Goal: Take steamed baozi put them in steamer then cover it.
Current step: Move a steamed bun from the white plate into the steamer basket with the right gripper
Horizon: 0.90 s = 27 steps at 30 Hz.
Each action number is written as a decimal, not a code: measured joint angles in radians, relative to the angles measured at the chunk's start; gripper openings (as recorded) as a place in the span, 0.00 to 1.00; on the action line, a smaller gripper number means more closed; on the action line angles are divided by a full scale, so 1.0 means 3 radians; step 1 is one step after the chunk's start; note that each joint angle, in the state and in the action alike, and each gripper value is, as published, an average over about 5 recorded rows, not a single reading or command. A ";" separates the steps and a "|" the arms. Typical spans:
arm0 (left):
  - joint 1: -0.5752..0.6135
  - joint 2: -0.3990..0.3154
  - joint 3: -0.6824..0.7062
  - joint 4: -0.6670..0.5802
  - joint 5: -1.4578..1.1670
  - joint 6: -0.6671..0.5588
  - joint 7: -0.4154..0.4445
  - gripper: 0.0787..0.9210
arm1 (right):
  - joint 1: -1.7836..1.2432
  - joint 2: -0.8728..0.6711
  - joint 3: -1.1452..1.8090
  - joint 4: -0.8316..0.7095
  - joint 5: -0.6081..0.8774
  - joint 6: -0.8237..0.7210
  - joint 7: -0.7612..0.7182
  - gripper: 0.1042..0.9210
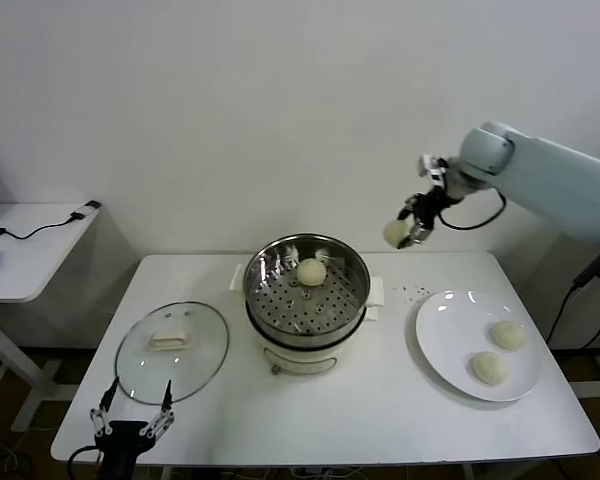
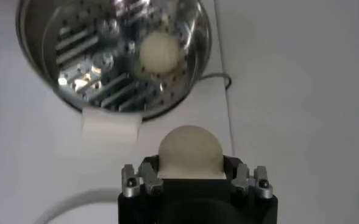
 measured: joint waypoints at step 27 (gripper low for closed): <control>0.0050 -0.0016 -0.0031 0.0010 -0.0004 -0.0051 0.0021 0.88 | -0.0316 0.1217 -0.0414 -0.0010 0.0478 -0.0258 0.0364 0.70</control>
